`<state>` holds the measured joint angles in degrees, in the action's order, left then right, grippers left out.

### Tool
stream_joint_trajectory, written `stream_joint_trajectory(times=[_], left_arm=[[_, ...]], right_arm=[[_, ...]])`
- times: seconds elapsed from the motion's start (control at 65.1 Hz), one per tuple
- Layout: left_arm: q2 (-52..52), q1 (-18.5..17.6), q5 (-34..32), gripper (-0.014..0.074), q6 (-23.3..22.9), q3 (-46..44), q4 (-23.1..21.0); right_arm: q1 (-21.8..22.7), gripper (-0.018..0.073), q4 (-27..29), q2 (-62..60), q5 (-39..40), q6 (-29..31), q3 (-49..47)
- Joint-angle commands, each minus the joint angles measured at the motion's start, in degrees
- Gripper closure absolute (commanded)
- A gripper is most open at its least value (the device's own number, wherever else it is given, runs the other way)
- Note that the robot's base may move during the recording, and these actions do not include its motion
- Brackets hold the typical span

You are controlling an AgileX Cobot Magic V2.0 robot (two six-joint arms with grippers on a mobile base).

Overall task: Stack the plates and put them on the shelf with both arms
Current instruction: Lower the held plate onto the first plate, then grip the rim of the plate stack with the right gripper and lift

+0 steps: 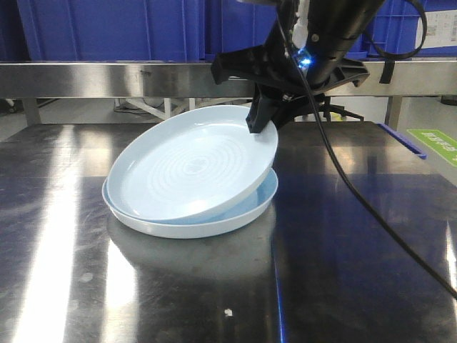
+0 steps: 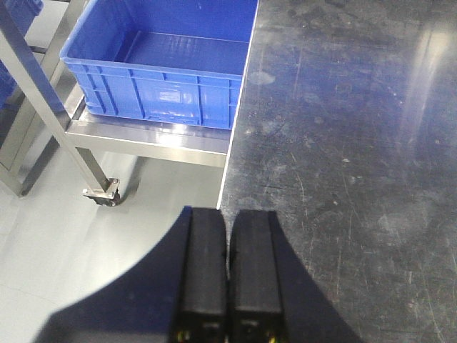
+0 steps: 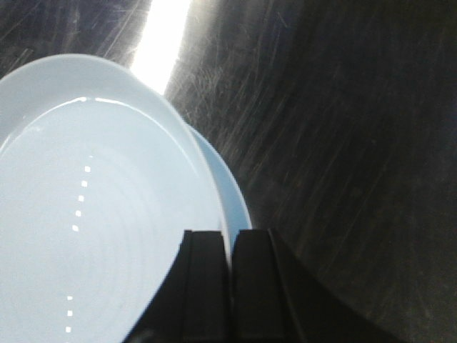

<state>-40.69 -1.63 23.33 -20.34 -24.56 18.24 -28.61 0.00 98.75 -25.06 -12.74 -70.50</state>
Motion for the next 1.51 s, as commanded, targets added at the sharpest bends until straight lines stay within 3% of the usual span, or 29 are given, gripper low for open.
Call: stream_joint_trajectory(times=[0.0, 0.092, 0.246, 0.323, 0.952, 1.029, 1.137, 1.167, 1.213, 1.49], left_arm=[[0.17, 0.12, -3.76, 0.0514, -0.48, -1.63, 0.58], [0.17, 0.12, -3.76, 0.0514, -0.48, -1.63, 0.58], [0.17, 0.12, -3.76, 0.0514, -0.48, -1.63, 0.58], [0.17, 0.12, -3.76, 0.0514, -0.48, -1.63, 0.58], [0.17, 0.12, -3.76, 0.0514, -0.48, -1.63, 0.58], [0.17, 0.12, -3.76, 0.0514, -0.48, -1.63, 0.58], [0.17, 0.12, -3.76, 0.0514, -0.48, -1.63, 0.58], [0.17, 0.12, -3.76, 0.0514, -0.48, -1.63, 0.58], [0.17, 0.12, -3.76, 0.0514, -0.48, -1.63, 0.58], [0.17, 0.12, -3.76, 0.0514, -0.48, -1.63, 0.58]], right_arm=[[0.02, 0.0501, 0.0, -2.21, 4.13, 0.3, -2.24], [0.02, 0.0398, 0.0, -2.1, 4.05, 0.3, -2.24], [0.0, 0.0059, 0.0, -2.1, 3.55, 0.3, -2.24], [0.0, 0.0006, 0.0, -1.96, 2.89, 0.3, -2.24], [0.0, 0.0166, 0.0, 3.65, -0.05, 0.3, -2.24], [0.0, 0.0265, 0.0, 3.89, -0.1, 0.3, -2.24], [0.0, 0.0501, 0.0, 3.89, 0.17, 0.3, -2.24], [0.0, 0.0526, 0.0, 3.83, 0.48, 0.3, -2.24], [0.0, 0.049, 0.0, 3.64, 1.02, 0.3, -2.24], [0.85, 0.0503, -5.36, -3.2, 3.07, 0.3, -2.18]])
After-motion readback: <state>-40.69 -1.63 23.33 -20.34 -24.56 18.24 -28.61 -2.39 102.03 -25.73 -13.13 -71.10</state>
